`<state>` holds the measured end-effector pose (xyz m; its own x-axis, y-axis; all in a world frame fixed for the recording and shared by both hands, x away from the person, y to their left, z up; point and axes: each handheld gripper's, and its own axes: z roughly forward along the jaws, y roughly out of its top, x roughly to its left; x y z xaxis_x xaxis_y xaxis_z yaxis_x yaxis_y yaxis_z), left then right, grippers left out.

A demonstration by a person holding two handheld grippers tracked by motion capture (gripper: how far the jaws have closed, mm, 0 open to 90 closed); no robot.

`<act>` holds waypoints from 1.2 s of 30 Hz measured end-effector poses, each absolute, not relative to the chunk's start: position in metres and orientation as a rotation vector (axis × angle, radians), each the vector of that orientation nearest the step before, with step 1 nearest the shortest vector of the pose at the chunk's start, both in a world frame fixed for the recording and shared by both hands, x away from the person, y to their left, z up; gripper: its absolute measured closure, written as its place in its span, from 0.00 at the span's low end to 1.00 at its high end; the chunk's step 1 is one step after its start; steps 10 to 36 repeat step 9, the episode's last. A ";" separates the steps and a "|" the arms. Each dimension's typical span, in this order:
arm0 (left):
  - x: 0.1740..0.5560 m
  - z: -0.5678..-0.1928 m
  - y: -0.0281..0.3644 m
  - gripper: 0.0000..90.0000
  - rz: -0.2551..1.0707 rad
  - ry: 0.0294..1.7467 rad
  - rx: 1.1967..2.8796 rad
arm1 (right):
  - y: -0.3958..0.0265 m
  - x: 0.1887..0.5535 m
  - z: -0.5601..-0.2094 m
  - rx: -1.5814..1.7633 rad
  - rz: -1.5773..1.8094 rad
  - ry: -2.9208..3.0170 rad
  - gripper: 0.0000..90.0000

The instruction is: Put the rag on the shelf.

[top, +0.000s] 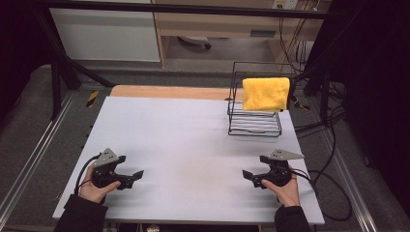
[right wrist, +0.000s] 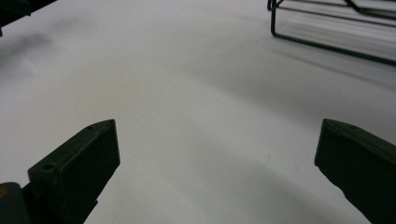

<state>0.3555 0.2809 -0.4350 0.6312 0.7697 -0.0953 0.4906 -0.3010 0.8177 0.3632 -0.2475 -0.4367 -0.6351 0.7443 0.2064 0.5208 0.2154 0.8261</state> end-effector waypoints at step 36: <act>0.355 -0.442 0.281 0.06 0.406 0.986 1.988 | -0.252 0.353 -0.448 1.225 1.363 2.288 0.01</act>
